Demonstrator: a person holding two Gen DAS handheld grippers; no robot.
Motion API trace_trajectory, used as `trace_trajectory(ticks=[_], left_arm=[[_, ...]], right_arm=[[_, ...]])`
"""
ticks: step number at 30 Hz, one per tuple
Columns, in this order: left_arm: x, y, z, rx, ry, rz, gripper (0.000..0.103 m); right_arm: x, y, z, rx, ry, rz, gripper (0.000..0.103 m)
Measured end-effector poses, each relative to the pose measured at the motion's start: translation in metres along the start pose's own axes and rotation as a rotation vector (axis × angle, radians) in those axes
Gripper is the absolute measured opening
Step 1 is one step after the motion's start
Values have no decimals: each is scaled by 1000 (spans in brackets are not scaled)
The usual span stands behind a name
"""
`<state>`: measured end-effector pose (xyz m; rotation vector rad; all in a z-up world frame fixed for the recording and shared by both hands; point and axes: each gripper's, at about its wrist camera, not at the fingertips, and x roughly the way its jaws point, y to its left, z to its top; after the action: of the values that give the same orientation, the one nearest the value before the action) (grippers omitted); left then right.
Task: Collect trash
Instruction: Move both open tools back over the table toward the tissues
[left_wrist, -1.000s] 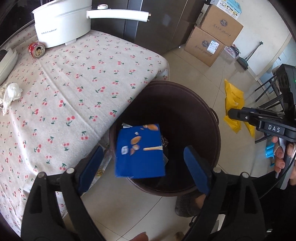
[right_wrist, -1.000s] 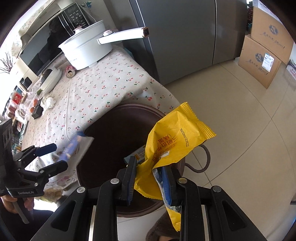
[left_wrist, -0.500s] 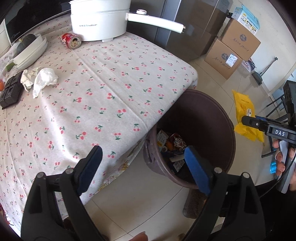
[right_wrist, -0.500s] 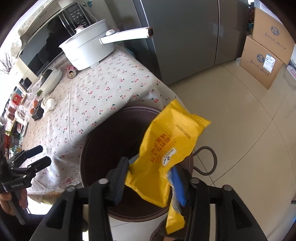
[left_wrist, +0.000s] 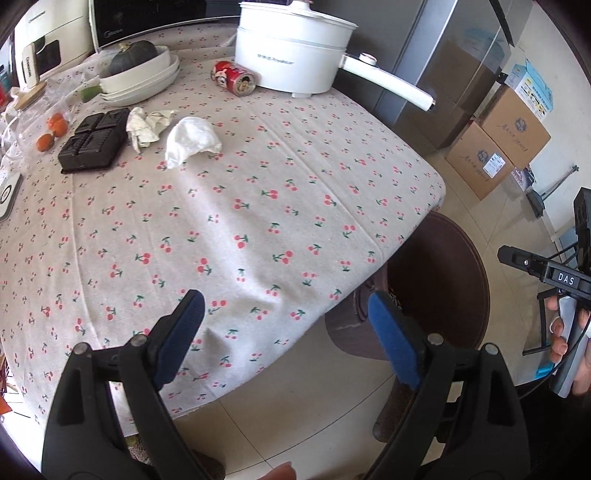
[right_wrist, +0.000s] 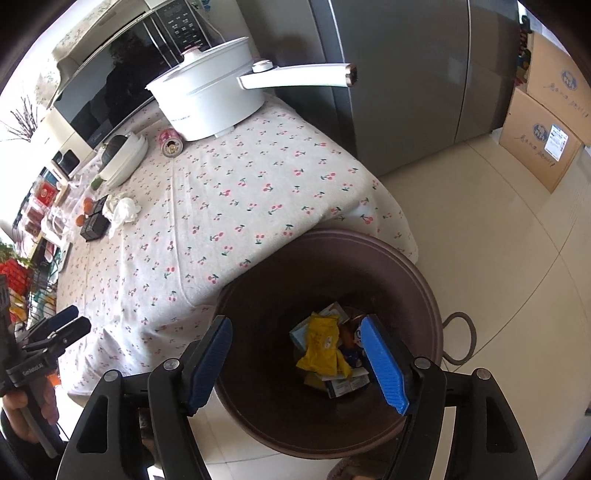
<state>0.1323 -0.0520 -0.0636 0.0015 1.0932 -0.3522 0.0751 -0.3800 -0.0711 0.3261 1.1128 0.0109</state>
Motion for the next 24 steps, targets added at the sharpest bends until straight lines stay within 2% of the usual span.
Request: trace_trajectory(ticks=[14, 24], left_arm=[[-25, 74, -12, -133, -32, 63, 90], [-46, 135, -11, -318, -63, 107, 90]], right_arm=[[20, 71, 19, -54, 10, 42, 76], [41, 136, 36, -80, 11, 90, 76]])
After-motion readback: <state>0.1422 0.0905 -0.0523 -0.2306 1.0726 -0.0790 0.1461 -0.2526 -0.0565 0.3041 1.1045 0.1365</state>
